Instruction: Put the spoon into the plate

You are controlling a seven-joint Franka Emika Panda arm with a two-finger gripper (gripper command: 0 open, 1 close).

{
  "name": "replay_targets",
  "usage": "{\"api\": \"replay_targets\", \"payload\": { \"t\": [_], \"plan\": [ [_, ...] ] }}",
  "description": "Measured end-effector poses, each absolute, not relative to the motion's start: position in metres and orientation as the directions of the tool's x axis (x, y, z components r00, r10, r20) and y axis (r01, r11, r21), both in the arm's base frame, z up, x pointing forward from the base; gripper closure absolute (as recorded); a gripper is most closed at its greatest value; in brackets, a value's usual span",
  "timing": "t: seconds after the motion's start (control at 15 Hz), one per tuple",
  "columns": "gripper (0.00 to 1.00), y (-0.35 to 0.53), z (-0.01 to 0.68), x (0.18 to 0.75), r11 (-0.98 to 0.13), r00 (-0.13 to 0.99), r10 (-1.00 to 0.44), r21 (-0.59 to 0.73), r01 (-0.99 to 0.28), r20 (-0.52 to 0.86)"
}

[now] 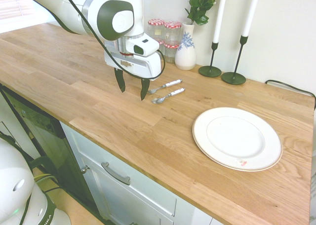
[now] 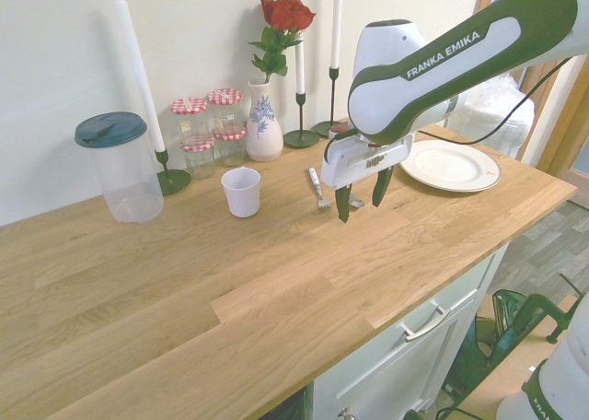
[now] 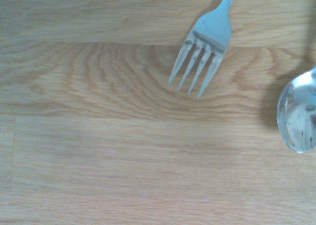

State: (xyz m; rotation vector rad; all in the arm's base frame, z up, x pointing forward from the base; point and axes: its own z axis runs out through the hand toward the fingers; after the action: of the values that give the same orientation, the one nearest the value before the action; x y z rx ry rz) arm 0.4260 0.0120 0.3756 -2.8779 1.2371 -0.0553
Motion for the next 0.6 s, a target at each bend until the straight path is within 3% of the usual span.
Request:
{"api": "replay_targets", "payload": {
  "t": [0.13, 0.6],
  "plan": [
    [0.0, 0.012, 0.375, 0.426, -0.675, 0.675, -0.738, -0.029, -0.737, 0.022],
    [0.0, -0.007, 0.404, 0.455, -0.399, 0.399, -0.917, -0.034, -0.916, 0.006]
  ]
}}
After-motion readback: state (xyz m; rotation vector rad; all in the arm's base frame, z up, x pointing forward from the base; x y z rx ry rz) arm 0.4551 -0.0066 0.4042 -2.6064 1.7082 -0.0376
